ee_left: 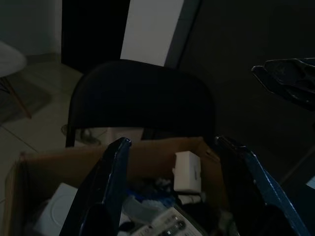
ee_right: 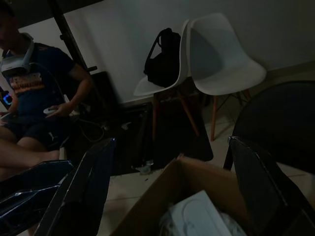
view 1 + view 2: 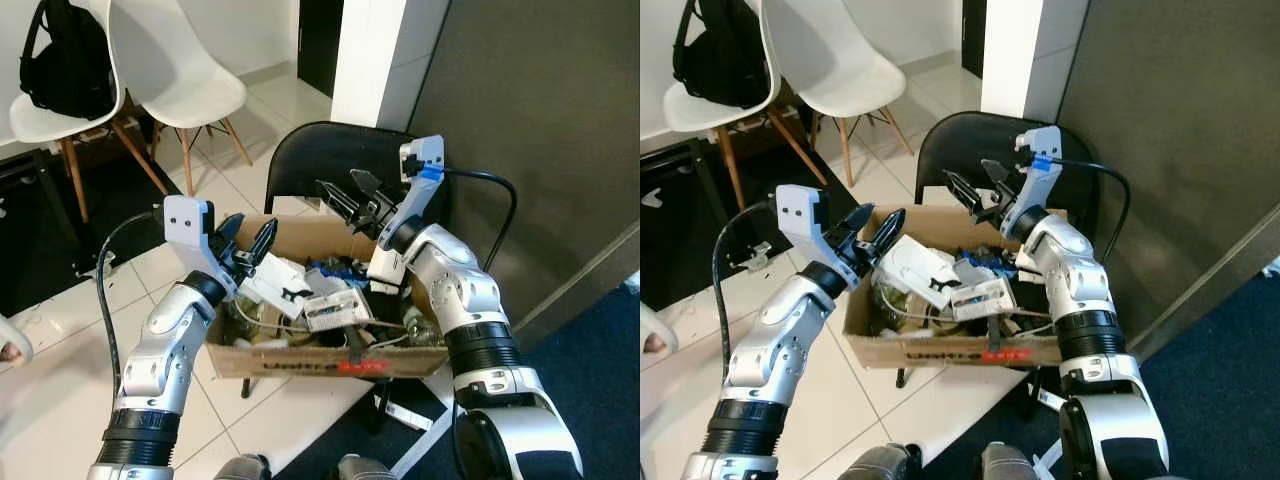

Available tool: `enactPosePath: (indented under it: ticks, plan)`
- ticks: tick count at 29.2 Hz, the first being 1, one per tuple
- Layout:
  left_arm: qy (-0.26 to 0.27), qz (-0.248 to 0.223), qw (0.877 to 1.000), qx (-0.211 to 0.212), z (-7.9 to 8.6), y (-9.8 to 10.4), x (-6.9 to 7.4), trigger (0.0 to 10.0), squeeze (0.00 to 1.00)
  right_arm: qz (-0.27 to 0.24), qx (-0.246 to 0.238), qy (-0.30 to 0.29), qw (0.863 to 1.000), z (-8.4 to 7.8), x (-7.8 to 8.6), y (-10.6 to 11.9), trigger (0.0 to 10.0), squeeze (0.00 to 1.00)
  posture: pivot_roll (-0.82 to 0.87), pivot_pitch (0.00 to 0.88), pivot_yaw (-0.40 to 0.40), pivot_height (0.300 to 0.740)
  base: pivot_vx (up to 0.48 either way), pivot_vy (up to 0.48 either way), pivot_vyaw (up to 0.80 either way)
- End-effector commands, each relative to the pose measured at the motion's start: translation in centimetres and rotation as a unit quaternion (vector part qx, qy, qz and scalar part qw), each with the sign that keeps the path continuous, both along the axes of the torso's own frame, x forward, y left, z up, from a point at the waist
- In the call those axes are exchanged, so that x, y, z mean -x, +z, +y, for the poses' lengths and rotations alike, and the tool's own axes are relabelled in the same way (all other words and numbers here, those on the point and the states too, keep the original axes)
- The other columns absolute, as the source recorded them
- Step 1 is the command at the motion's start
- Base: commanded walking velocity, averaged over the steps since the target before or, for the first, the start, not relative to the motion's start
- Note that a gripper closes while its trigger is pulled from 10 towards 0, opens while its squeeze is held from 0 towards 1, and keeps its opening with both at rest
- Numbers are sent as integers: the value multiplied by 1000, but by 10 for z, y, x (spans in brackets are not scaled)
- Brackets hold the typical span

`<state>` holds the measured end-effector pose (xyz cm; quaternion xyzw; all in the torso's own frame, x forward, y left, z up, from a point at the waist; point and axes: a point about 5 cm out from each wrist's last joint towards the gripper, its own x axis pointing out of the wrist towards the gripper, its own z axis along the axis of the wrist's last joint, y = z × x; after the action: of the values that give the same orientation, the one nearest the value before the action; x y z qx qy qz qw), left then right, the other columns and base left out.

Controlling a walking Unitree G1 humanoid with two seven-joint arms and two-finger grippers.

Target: Picking trash to rubbish bin

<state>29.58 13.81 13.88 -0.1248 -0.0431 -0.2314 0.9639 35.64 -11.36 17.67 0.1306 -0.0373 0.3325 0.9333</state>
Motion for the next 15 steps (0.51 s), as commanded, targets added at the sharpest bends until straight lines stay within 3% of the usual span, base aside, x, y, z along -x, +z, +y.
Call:
enactPosePath:
  ticks: [1,15]
  plan:
    - [-5,11,1000,-4,-4,-3,-1,10000,0,11,1,-2,1000,-1,-1,-3,10000,0,-52,0,-50,740,-435,0,0]
    - [-6,10,1000,-4,-4,-3,-1,10000,0,11,5,-1,1000,0,-1,-4,10000,0,-52,0,-50,740,-435,0,0]
